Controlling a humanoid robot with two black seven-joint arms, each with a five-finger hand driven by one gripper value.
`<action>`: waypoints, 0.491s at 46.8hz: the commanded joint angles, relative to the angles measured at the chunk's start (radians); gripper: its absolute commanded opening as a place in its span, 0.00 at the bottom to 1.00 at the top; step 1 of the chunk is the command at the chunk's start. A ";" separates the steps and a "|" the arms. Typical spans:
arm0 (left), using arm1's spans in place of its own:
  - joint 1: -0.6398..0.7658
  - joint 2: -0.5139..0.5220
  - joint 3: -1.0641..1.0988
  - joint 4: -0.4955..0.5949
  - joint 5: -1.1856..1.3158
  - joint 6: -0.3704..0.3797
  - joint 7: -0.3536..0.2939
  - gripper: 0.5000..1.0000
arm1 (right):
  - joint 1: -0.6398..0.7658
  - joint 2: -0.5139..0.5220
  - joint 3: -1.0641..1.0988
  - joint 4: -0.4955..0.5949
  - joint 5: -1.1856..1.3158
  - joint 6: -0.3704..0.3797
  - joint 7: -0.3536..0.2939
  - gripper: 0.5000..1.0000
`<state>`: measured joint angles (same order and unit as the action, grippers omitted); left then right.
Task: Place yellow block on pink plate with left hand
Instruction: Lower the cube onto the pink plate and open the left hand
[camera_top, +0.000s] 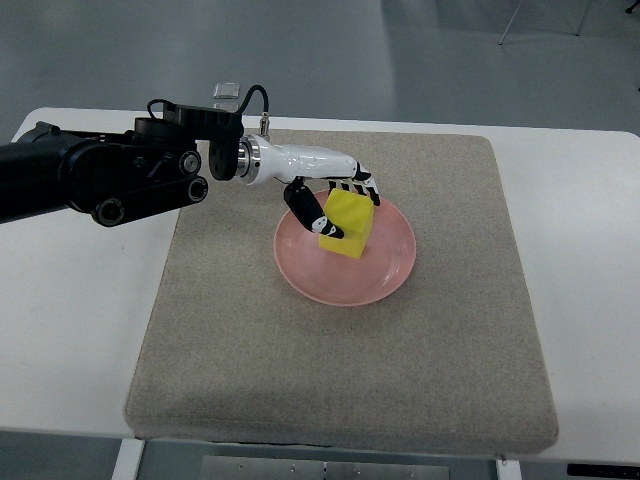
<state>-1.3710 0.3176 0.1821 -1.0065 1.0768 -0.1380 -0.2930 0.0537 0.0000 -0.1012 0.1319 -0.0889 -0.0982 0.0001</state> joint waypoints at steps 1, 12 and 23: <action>0.018 -0.009 0.000 0.008 0.002 0.001 0.000 0.24 | 0.000 0.000 0.000 0.000 0.000 0.000 0.000 0.85; 0.027 -0.025 -0.004 0.042 0.000 0.000 -0.002 0.32 | 0.000 0.000 0.000 0.000 0.000 0.000 0.000 0.85; 0.030 -0.025 -0.003 0.040 0.000 -0.005 -0.005 0.49 | 0.000 0.000 0.000 0.000 0.000 0.000 0.000 0.85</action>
<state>-1.3413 0.2929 0.1778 -0.9652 1.0769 -0.1408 -0.2959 0.0537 0.0000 -0.1012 0.1319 -0.0889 -0.0982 0.0000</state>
